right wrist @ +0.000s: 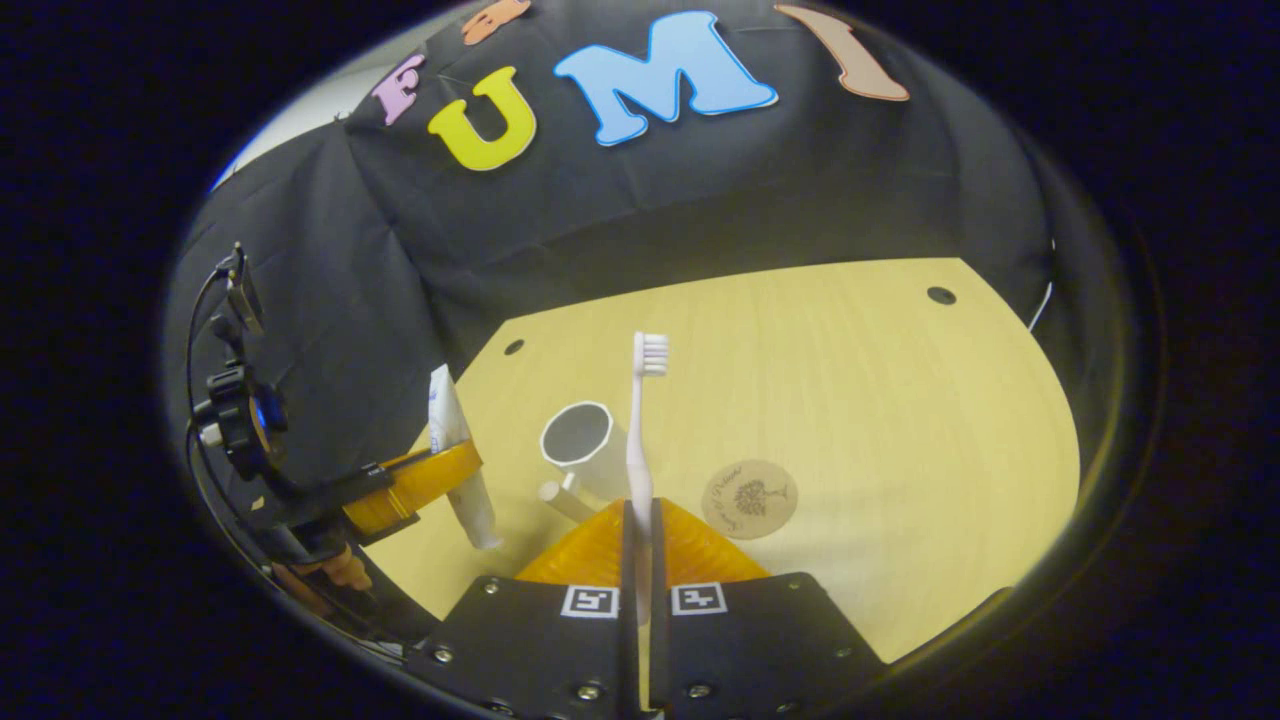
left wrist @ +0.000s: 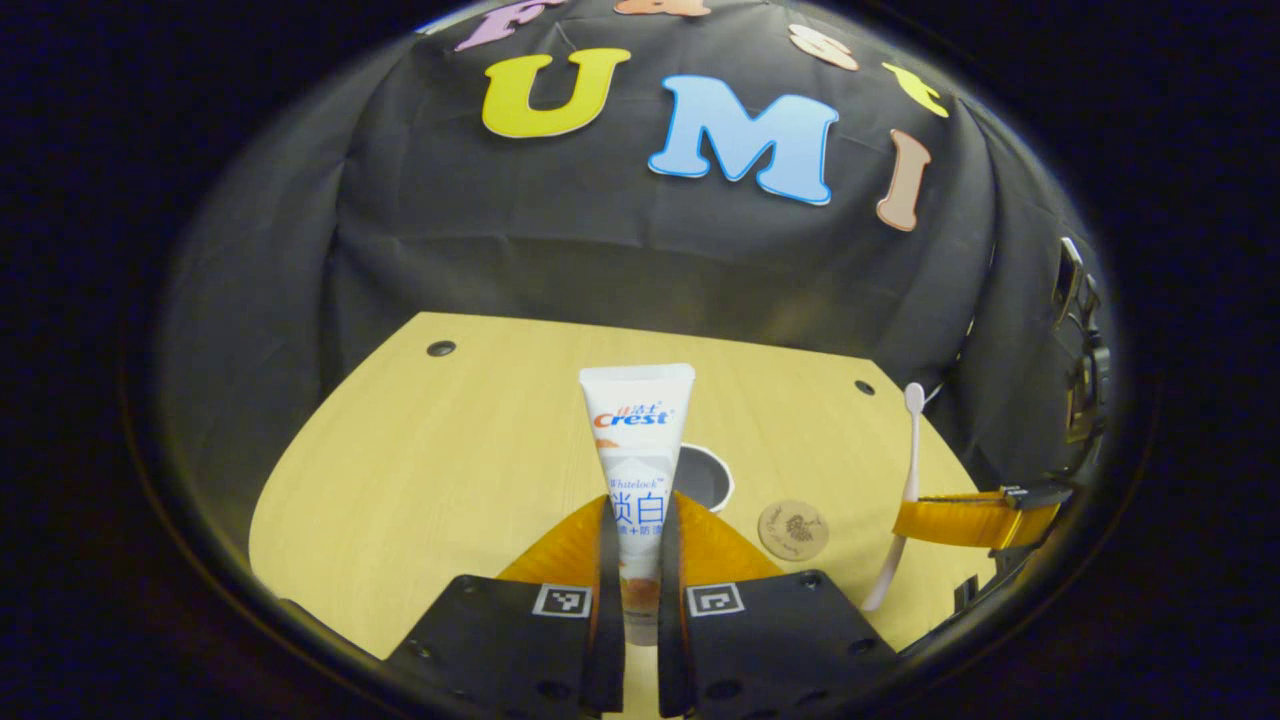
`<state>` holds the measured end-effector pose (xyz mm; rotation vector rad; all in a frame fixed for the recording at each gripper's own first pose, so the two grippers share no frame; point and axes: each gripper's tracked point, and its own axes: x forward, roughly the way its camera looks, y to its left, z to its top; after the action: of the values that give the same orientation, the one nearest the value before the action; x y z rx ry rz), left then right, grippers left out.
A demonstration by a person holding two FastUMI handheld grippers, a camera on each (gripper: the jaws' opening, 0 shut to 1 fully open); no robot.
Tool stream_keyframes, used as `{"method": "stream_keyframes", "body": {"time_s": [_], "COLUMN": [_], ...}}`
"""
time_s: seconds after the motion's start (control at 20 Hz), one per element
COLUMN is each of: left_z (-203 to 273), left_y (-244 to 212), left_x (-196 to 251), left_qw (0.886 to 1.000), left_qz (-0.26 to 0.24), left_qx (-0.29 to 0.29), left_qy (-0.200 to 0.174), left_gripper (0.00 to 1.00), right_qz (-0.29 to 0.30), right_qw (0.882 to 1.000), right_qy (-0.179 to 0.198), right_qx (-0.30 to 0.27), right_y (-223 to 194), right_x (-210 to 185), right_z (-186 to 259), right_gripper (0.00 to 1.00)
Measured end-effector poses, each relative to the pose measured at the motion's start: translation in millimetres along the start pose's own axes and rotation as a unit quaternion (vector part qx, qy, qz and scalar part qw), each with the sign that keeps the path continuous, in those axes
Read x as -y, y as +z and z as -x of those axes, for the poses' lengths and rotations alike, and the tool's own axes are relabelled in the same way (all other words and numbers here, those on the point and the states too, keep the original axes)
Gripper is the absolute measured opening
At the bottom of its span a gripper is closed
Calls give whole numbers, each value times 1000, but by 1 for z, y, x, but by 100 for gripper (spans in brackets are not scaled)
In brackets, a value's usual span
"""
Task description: Put the toothbrush and toothpaste on the desktop into the cup, then pick up the cup and place it on the coaster on the desktop.
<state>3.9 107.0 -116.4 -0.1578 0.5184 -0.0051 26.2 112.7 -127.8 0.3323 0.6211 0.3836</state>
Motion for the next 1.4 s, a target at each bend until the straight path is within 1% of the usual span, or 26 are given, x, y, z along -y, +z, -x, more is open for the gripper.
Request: {"method": "stream_keyframes", "body": {"time_s": [0.15,0.35,0.55,0.7,0.8,0.9,1.15,1.3,1.35,1.4], "left_z": [3,-8,-20,-36,-53,-74,-112,-129,-132,-132], "left_y": [21,56,79,91,92,87,66,44,40,37], "left_x": [-1,6,15,19,22,25,31,36,37,39], "left_qw": [999,996,990,986,986,987,991,995,995,995], "left_qz": [6,16,18,25,28,32,17,11,8,8], "left_qx": [35,86,132,154,155,144,111,73,63,58], "left_qy": [-7,-17,-36,-50,-57,-64,-71,-74,-74,-76], "left_gripper": [20,19,20,20,20,20,20,27,27,29], "right_qz": [14,28,31,25,22,23,26,18,16,16], "right_qw": [999,998,996,996,996,997,996,997,997,997], "right_qy": [8,13,15,13,9,3,-3,-5,-5,-4], "right_qx": [29,61,79,82,81,79,80,78,78,79], "right_y": [15,31,40,43,44,45,52,53,53,55], "right_x": [-8,-12,-12,-10,-9,-6,-3,-3,-3,-3], "right_z": [2,4,3,-1,-3,-6,-9,-14,-15,-15], "right_gripper": [5,5,5,5,5,5,5,5,5,5]}}
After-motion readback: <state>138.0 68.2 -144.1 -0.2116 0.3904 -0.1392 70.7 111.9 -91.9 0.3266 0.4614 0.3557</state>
